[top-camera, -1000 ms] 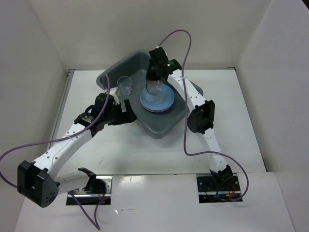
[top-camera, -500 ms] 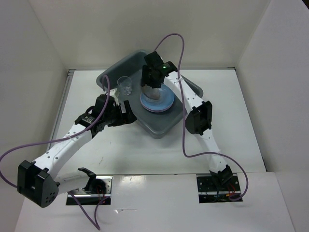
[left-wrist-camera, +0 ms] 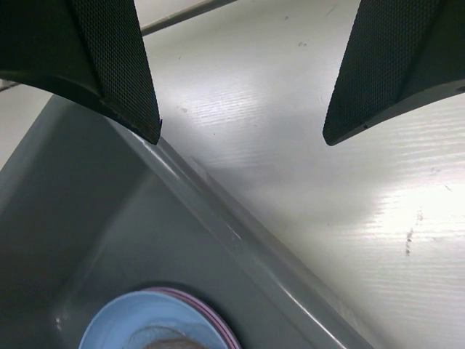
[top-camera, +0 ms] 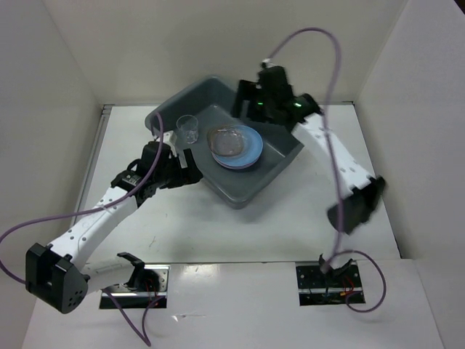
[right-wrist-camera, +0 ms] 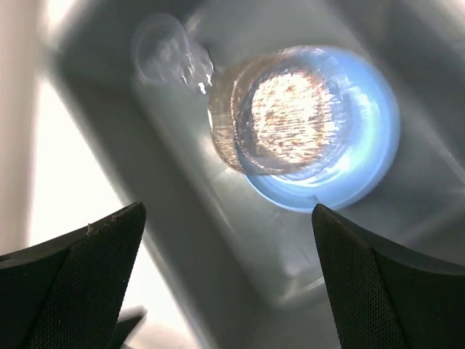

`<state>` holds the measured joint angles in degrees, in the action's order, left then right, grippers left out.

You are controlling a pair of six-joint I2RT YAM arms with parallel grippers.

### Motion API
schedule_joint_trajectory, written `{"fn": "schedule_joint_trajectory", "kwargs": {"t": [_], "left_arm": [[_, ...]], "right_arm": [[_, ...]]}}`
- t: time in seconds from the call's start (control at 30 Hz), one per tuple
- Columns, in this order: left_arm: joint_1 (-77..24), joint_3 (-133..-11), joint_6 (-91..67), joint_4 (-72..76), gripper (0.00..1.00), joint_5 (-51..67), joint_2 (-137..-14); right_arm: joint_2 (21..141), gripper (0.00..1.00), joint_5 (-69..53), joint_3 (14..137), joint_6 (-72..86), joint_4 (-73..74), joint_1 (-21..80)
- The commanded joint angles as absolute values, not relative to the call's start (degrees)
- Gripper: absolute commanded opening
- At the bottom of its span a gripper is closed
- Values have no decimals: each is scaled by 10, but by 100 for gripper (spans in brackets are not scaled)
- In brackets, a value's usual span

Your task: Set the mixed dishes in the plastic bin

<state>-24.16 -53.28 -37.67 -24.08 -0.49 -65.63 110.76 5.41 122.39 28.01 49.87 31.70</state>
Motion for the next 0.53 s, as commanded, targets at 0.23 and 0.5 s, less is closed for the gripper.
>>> {"fn": "schedule_joint_trajectory", "kwargs": {"t": [0.23,0.5], "left_arm": [[-229,-541,-355,-232,100,-97,-565],[-223,-527,-355,-245,100,-154,-554]], "right_arm": [[626,100,88,754,336,300,111],[455,100,182,593,337,265,111]]}}
